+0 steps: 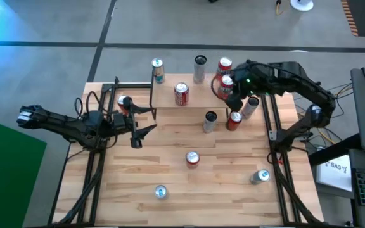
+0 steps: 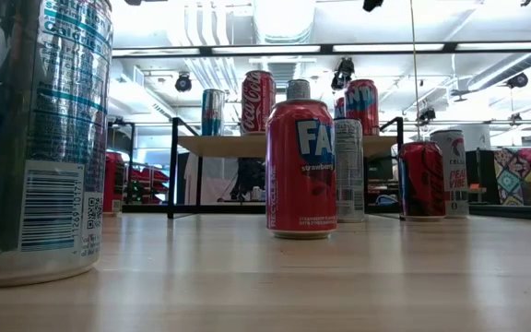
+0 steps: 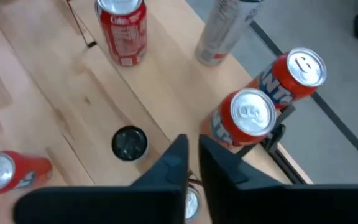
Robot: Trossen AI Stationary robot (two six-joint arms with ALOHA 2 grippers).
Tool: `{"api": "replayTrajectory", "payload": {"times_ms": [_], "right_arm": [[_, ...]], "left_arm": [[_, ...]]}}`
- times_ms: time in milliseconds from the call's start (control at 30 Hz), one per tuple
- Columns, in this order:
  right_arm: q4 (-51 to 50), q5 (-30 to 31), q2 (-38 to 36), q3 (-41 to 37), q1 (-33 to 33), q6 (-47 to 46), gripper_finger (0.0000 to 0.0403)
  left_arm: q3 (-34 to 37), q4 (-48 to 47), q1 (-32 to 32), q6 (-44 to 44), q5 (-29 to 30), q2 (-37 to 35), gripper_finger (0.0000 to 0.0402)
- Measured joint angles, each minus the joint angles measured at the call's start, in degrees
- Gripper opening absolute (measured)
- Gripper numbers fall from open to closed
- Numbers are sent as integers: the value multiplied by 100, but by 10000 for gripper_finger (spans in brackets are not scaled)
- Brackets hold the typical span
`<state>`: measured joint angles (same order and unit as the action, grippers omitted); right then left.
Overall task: Place canned beverage on shelf
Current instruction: Put the bottom red soda can on the shelf
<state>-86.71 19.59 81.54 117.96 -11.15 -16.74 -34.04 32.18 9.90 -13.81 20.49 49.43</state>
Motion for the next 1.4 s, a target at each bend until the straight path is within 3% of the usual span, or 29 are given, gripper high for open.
{"api": "replayTrajectory", "payload": {"times_ms": [433, 833, 1200, 1400], "right_arm": [[2114, -4, -1644, -2832, 178, 198, 13], [5355, -10, -2685, -5636, 108, 1917, 13], [6327, -311, -3274, -7160, -421, 1976, 13], [6463, -310, -3380, -7336, -689, 2135, 13]], "left_arm": [[0, -5, 0, 106, -3, 0, 275], [0, 17, 0, -537, -3, 0, 274], [0, 19, -4, -1070, 0, 0, 275], [0, 262, -3, -971, 0, 0, 275]]}}
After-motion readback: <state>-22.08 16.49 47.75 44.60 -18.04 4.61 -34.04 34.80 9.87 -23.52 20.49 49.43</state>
